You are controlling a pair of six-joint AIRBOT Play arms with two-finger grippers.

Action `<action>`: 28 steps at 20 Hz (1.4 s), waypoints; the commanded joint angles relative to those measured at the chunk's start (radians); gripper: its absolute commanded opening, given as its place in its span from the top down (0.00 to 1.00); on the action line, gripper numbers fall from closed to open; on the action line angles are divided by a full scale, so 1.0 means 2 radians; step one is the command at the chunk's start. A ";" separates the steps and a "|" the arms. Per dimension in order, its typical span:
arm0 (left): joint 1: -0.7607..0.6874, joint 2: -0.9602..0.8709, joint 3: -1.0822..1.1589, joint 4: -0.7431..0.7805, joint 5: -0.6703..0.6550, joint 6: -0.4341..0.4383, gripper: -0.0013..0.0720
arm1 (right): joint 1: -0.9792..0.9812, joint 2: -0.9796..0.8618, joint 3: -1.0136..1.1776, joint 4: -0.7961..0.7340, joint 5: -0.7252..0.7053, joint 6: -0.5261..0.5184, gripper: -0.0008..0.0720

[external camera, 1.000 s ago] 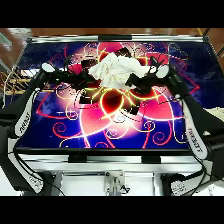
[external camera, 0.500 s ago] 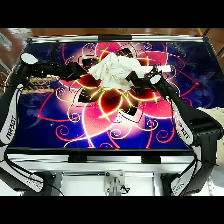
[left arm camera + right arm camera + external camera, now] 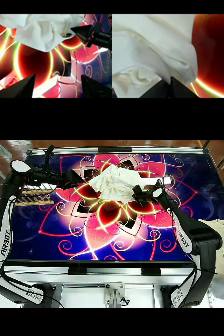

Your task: Fold the shirts.

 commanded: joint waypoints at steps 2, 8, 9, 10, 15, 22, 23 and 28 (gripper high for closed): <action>0.010 0.007 0.003 0.001 -0.028 0.001 0.03 | 0.001 0.067 0.000 -0.115 0.124 -0.018 0.87; 0.031 0.071 0.051 0.081 -0.093 -0.002 0.11 | 0.023 0.245 0.001 -0.172 0.297 -0.056 0.87; 0.035 0.092 0.057 0.096 -0.093 -0.008 0.11 | 0.035 0.277 0.001 -0.172 0.302 -0.055 0.87; 0.038 0.113 0.062 0.101 -0.093 -0.009 0.11 | 0.048 0.301 0.008 -0.172 0.308 -0.055 0.87; 0.041 0.225 0.066 0.100 -0.093 -0.009 0.11 | 0.117 0.371 0.109 -0.171 0.326 -0.055 0.87; 0.041 0.258 0.022 0.112 -0.108 -0.008 0.06 | 0.163 0.365 0.161 -0.224 0.460 -0.017 0.87; 0.041 0.259 0.000 0.112 -0.109 -0.008 0.06 | 0.166 0.355 0.161 -0.242 0.472 -0.011 0.87; -0.003 0.259 -0.161 0.111 -0.089 0.028 0.06 | 0.166 0.283 0.161 -0.259 0.494 -0.014 0.87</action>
